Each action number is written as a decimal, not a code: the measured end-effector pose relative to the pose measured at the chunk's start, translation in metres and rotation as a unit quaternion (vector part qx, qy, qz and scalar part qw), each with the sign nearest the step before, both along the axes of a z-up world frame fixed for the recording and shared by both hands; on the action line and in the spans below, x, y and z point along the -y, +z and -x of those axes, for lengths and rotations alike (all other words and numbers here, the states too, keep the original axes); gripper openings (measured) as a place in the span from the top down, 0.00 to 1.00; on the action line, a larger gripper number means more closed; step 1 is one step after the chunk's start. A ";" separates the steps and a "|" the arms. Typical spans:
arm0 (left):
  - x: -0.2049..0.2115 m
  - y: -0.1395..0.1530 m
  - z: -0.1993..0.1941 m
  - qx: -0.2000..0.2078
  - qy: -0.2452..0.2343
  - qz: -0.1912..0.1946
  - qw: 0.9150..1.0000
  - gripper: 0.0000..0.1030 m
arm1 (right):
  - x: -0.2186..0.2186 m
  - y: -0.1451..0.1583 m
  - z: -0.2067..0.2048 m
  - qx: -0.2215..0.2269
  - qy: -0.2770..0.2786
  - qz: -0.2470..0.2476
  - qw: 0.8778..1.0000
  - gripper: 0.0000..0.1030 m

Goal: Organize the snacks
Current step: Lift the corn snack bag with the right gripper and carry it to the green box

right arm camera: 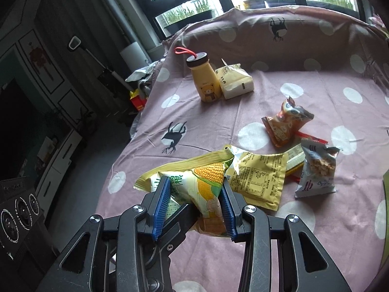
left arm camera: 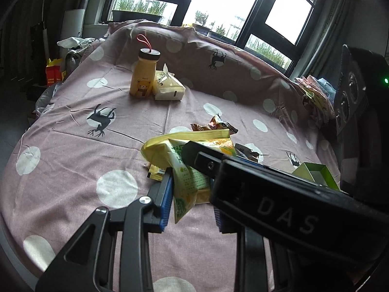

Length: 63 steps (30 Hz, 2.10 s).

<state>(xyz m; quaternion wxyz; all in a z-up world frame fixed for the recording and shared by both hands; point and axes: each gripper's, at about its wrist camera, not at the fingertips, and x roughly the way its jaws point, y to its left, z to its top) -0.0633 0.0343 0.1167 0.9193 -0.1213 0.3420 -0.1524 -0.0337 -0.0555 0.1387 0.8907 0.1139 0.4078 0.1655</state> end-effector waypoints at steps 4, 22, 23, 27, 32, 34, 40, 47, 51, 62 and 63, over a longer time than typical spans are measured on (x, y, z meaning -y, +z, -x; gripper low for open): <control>0.002 0.006 0.005 0.010 -0.002 0.000 1.000 0.74 | 0.001 0.006 0.006 0.010 -0.001 0.000 1.000 0.58; 0.013 0.023 0.026 0.039 -0.025 -0.003 0.999 0.74 | 0.012 0.026 0.033 0.044 -0.018 0.003 0.999 0.58; 0.014 0.024 0.027 0.040 -0.029 -0.004 0.999 0.74 | 0.013 0.026 0.034 0.044 -0.021 0.003 0.999 0.58; 0.020 0.025 0.031 0.041 -0.040 -0.009 0.998 0.74 | 0.019 0.027 0.040 0.046 -0.031 0.002 0.998 0.58; 0.025 0.028 0.035 0.047 -0.046 -0.008 0.998 0.74 | 0.026 0.030 0.047 0.050 -0.039 0.000 0.998 0.58; 0.027 0.029 0.036 0.050 -0.047 -0.008 0.998 0.74 | 0.027 0.031 0.049 0.054 -0.040 0.000 0.998 0.58; 0.029 0.029 0.036 0.050 -0.046 -0.009 0.998 0.74 | 0.027 0.033 0.049 0.056 -0.039 0.000 0.998 0.58; 0.031 0.027 0.035 0.047 -0.051 -0.006 0.998 0.73 | 0.028 0.034 0.051 0.053 -0.043 0.001 0.998 0.58; 0.034 0.028 0.035 0.048 -0.054 -0.004 0.997 0.74 | 0.032 0.034 0.052 0.053 -0.047 0.002 0.998 0.58; 0.058 0.040 0.038 0.065 -0.078 -0.014 0.995 0.73 | 0.055 0.046 0.059 0.068 -0.068 -0.002 0.995 0.58; 0.061 0.041 0.039 0.068 -0.082 -0.014 0.994 0.73 | 0.058 0.048 0.060 0.071 -0.070 -0.001 0.995 0.58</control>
